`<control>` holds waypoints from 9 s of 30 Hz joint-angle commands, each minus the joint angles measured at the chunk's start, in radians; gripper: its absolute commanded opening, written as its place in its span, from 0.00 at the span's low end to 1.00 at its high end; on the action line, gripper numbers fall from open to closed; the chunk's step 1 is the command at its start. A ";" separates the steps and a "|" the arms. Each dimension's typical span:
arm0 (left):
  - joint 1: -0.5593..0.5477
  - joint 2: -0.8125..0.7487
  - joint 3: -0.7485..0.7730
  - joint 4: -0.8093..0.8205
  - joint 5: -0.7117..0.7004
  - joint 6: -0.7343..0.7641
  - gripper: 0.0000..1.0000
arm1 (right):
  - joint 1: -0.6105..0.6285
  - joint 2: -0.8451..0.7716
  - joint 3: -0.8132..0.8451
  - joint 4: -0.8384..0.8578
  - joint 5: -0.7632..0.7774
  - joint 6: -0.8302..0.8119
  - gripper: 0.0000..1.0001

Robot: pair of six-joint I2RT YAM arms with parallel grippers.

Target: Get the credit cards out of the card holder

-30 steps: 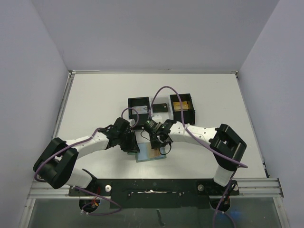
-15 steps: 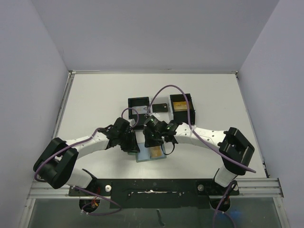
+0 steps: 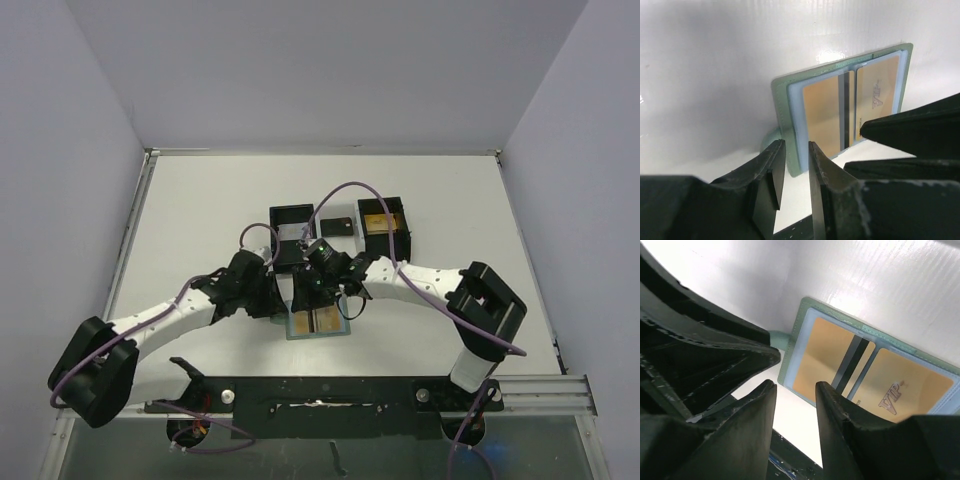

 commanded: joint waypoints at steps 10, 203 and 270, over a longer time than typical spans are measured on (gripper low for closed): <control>0.001 -0.181 -0.006 0.131 0.065 -0.041 0.34 | -0.034 -0.160 -0.139 0.130 0.094 0.077 0.47; -0.102 0.229 0.031 0.071 -0.038 -0.017 0.00 | -0.218 -0.018 -0.424 0.677 -0.308 0.262 0.05; -0.072 -0.150 0.083 0.124 -0.076 0.057 0.67 | -0.663 -0.255 -0.153 0.403 -0.129 -1.677 0.00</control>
